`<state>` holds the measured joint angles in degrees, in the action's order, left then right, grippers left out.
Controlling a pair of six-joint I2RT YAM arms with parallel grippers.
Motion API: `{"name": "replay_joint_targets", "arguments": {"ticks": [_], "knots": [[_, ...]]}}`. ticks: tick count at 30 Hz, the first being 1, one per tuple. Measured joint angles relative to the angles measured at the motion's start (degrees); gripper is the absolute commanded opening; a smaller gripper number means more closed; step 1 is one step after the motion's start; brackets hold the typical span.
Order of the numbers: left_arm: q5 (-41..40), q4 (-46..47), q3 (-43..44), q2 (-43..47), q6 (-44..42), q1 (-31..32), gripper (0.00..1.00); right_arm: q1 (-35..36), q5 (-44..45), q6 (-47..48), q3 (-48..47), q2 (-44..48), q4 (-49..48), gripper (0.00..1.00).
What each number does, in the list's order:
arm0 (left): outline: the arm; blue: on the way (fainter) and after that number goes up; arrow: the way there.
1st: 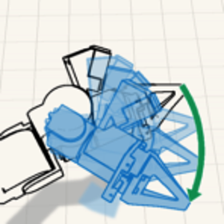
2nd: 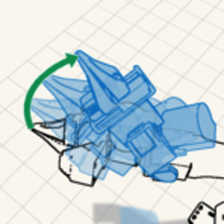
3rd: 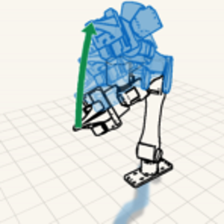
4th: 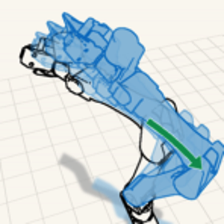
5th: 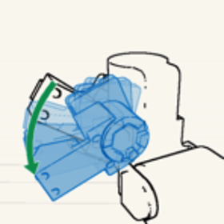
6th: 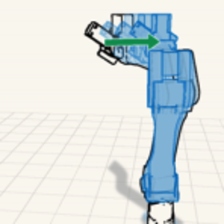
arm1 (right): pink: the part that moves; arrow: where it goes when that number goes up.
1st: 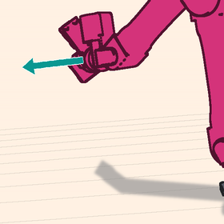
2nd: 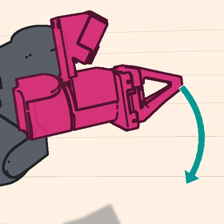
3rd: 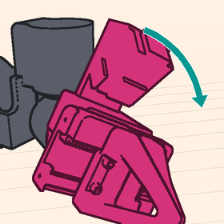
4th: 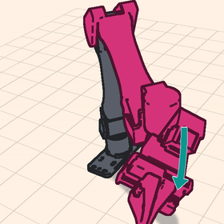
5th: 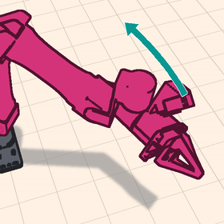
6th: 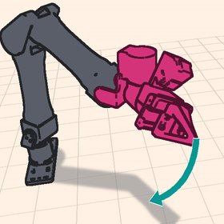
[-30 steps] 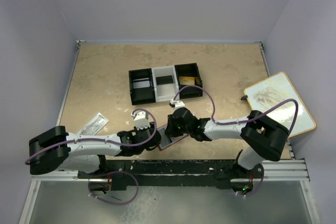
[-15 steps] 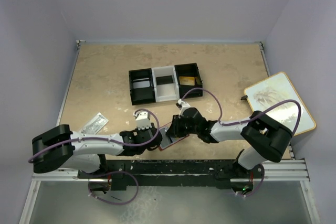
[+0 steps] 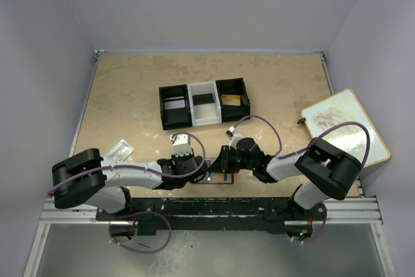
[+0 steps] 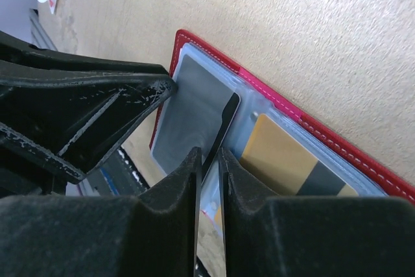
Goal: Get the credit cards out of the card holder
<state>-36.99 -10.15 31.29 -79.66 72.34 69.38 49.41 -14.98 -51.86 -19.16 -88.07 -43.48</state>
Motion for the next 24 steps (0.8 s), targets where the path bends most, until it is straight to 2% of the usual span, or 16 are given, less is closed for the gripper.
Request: {"name": "replay_joint_targets", "arguments": {"ticks": [8,17,19,21,24], "knots": [[-0.31,0.24,0.11,-0.17,-0.66,0.0,0.15,-0.31,-0.48,-7.52,2.21,-2.01,-5.86,0.22],[-0.33,0.09,0.09,0.2,-1.66,-0.09,0.14,-0.28,0.35,-12.2,2.71,-3.87,-9.33,0.2],[-0.33,0.0,0.09,0.26,-1.73,-0.26,0.14,-0.28,0.39,-12.96,2.64,-4.28,-9.77,0.18],[-0.31,-0.22,0.09,0.44,-1.95,-0.35,0.14,-0.28,0.48,-13.27,2.4,-4.55,-9.77,0.08],[-0.33,-0.59,0.09,0.61,-2.12,-0.37,0.14,-0.31,0.72,-13.16,1.7,-4.66,-8.94,0.0]]}}
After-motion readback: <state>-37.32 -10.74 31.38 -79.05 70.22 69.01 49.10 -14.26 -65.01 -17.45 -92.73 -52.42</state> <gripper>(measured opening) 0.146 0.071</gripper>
